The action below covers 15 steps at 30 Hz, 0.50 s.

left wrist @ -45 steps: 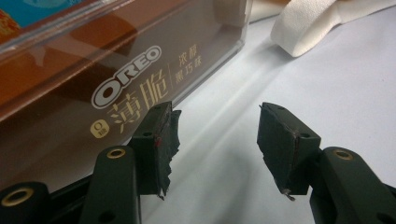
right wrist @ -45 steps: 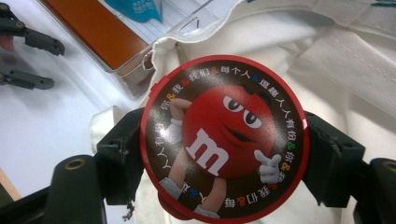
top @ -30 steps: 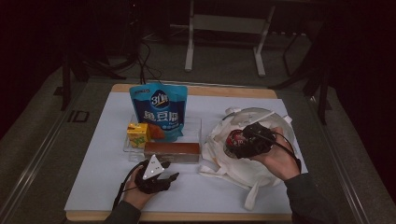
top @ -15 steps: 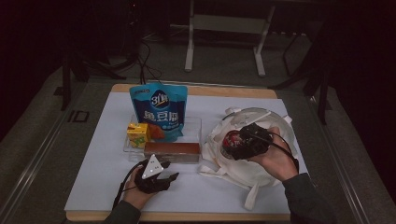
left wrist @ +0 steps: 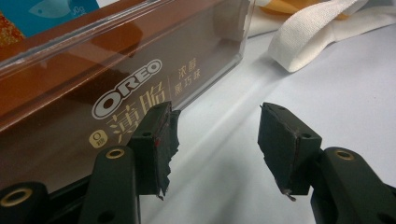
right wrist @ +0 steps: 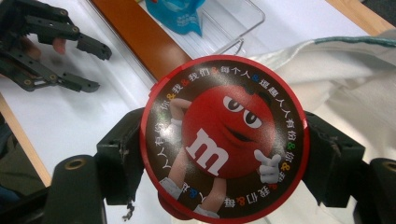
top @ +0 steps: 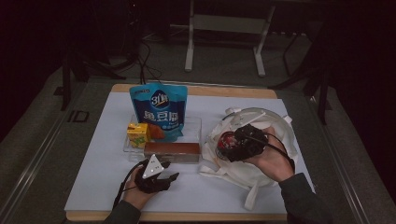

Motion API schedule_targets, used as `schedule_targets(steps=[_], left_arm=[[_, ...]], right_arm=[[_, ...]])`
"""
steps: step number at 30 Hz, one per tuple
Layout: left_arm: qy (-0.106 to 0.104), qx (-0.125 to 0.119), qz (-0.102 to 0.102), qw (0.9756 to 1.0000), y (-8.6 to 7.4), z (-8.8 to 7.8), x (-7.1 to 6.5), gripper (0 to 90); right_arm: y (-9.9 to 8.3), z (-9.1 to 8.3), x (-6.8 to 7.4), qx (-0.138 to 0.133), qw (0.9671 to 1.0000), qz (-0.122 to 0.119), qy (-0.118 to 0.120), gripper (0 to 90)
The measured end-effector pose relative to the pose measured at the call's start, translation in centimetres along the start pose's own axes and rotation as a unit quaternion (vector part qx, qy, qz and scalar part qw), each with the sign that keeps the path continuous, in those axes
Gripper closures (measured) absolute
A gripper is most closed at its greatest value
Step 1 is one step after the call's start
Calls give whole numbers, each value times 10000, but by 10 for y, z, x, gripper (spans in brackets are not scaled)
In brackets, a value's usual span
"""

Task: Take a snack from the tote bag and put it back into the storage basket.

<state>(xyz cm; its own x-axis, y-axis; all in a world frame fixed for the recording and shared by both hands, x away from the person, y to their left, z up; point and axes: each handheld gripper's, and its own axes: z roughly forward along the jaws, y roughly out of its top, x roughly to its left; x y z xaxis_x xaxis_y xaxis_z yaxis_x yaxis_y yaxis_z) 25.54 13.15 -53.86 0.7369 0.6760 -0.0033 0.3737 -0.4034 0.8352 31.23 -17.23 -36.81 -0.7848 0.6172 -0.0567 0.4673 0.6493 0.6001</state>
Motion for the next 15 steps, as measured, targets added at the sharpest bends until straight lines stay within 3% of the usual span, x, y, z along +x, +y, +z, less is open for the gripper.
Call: schedule_targets(steps=[15], left_arm=[[-3, 11, 4, 10000, 0, 0, 0, 457]], right_arm=[[10, 6, 7, -49, 9999, 7, 97, 255]])
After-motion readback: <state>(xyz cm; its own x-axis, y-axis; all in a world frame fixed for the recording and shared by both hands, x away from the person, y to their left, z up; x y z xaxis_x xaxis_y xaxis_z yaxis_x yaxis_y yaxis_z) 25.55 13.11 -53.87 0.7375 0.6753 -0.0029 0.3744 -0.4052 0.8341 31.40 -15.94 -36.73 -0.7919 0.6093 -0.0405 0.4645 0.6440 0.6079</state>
